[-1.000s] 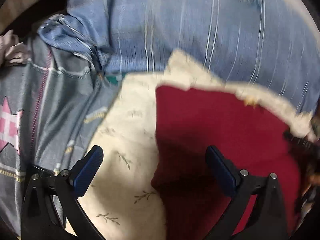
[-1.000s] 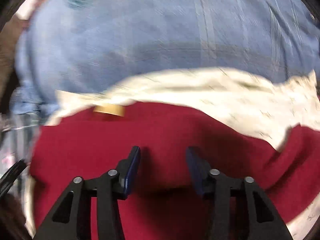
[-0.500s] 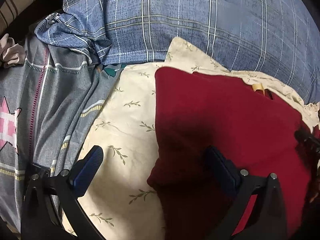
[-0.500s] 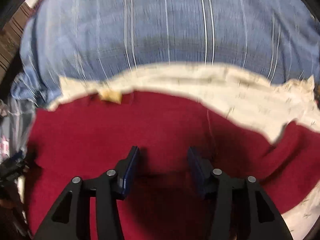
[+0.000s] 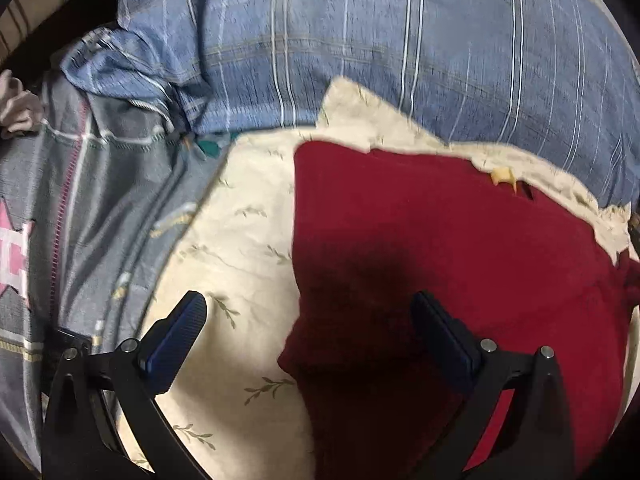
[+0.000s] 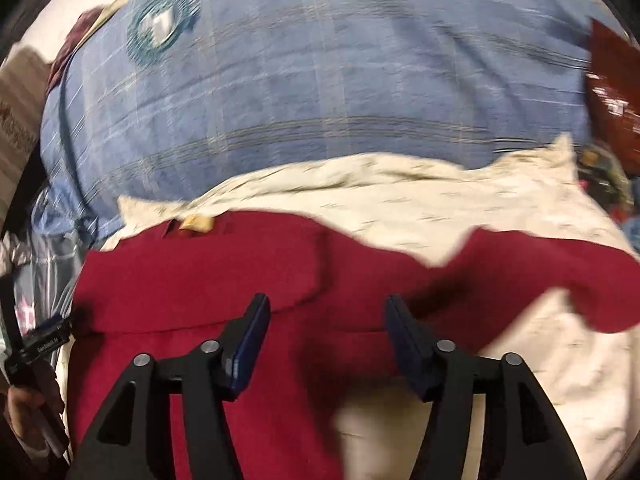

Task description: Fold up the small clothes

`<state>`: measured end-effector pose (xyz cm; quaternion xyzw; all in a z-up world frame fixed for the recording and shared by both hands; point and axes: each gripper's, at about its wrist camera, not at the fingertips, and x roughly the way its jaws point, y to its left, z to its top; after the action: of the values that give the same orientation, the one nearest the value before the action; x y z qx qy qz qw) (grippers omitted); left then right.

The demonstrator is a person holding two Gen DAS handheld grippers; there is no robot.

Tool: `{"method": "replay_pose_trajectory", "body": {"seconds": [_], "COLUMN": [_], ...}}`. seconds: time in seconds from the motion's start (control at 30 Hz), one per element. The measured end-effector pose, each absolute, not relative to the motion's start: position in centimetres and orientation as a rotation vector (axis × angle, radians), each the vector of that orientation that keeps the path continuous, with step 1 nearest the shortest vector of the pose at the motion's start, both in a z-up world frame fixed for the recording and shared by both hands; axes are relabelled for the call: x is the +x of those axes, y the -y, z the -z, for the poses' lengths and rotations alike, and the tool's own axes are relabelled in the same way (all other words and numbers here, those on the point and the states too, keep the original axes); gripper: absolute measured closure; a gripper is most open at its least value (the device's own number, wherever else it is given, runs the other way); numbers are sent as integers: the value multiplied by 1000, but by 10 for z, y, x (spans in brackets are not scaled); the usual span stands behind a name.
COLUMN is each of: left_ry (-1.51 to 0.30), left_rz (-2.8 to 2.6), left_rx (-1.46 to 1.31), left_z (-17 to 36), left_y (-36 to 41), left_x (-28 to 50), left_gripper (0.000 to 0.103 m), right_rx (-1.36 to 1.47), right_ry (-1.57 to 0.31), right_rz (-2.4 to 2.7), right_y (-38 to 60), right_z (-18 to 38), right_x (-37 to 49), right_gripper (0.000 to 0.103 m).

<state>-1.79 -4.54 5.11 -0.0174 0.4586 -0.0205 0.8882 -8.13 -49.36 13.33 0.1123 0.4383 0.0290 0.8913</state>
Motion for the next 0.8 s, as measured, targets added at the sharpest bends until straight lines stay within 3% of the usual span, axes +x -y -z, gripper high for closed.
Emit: {"method": "replay_pose_trajectory", "body": {"seconds": [0.27, 0.63, 0.7, 0.8], "left_ry": [-968, -968, -966, -966], "left_rz": [56, 73, 72, 65], "left_rx": [-58, -59, -58, -71], "left_z": [-45, -45, -45, -46], "left_y": [46, 42, 40, 40], "left_x": [-18, -18, -17, -17], "left_gripper": [0, 0, 0, 0], "right_rx": [515, 927, 891, 889], "right_ry": [-910, -824, -868, -852], "right_rz": [150, 169, 191, 138], "right_y": [618, 654, 654, 646], "right_z": [-123, -78, -77, -93], "right_x": [-87, -84, -78, -91], "right_gripper": [33, 31, 42, 46]}}
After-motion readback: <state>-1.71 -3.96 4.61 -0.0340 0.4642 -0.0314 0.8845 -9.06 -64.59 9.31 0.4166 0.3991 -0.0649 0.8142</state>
